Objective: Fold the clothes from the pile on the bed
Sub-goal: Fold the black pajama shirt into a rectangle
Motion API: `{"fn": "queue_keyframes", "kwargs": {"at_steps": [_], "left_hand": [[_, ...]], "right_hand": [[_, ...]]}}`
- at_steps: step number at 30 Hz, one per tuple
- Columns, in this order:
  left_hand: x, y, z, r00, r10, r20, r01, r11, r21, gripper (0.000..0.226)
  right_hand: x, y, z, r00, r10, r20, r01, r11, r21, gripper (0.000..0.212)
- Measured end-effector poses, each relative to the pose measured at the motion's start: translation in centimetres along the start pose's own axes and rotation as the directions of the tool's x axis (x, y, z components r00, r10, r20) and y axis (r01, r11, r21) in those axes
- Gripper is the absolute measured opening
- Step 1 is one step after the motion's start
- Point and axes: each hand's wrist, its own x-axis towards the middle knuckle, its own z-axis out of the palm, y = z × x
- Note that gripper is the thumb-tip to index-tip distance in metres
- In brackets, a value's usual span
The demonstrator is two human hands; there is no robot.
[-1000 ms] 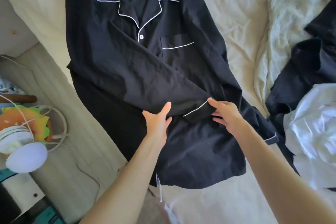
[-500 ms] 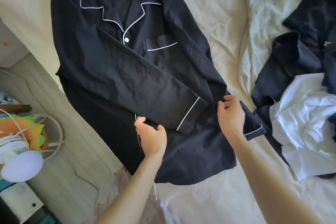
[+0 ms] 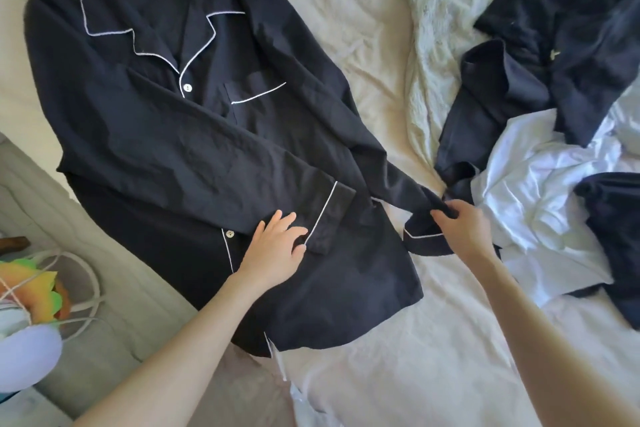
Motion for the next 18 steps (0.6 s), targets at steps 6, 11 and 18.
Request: {"fn": "queue_keyframes", "kwargs": {"at_steps": [6, 11, 18], "left_hand": [[-0.6, 5.3, -3.9, 0.969, -0.059, 0.239, 0.245, 0.344, -0.906, 0.067], [-1.0, 6.9, -4.0, 0.973, -0.126, 0.193, 0.226, 0.357, -0.906, 0.054], [-6.5, 4.5, -8.1, 0.938, 0.028, -0.345, -0.282, 0.639, -0.715, 0.008]], "right_hand": [[-8.5, -5.4, 0.6, 0.974, -0.212, -0.076, 0.225, 0.887, 0.403, 0.027], [-11.9, -5.7, 4.2, 0.860, -0.340, 0.381, 0.211, 0.916, 0.341, 0.024], [-9.1, -6.5, 5.1, 0.949, 0.011, 0.316, -0.235, 0.693, 0.681, 0.020]]}}
